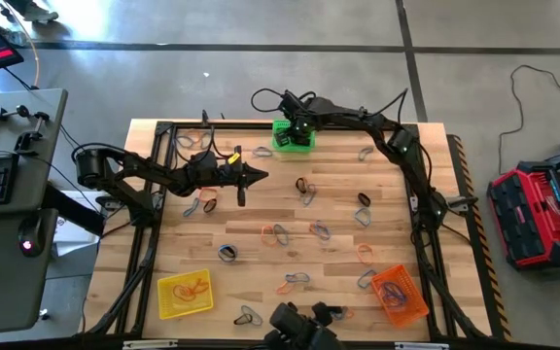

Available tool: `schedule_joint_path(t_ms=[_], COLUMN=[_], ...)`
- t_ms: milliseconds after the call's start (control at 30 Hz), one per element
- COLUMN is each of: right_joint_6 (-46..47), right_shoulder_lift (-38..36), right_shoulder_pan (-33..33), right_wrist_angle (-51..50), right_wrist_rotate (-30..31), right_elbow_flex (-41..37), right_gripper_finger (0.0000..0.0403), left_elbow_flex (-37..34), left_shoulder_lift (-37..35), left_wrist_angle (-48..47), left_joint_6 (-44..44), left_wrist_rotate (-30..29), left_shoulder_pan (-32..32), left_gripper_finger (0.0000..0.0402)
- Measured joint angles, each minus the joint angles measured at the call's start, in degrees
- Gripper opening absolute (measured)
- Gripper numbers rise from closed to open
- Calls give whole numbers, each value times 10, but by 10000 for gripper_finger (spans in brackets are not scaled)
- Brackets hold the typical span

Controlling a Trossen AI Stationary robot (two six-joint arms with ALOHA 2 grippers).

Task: Sort rubber bands into baskets
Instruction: Put the black rubber band into the green bin, then put the blue rubber band into the orange bin

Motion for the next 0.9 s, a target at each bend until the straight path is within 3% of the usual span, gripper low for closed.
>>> schedule_joint_path(t_ms=[367, 733, 900], right_joint_6=[-68, -115, -166], right_shoulder_lift=[3, -3, -4], right_shoulder_pan=[6, 14, 28], right_wrist_angle=[0, -56, -77], right_wrist_rotate=[12, 28, 52], right_elbow_flex=[0, 48, 97], right_gripper_finger=[4, 105, 113], left_elbow_flex=[0, 0, 0], left_shoulder_lift=[0, 0, 0], left_wrist_angle=[0, -1, 1], left_joint_6=[0, 2, 6], left_wrist_rotate=[1, 2, 2], left_shoulder_pan=[0, -2, -5], left_gripper_finger=[0, 0, 0])
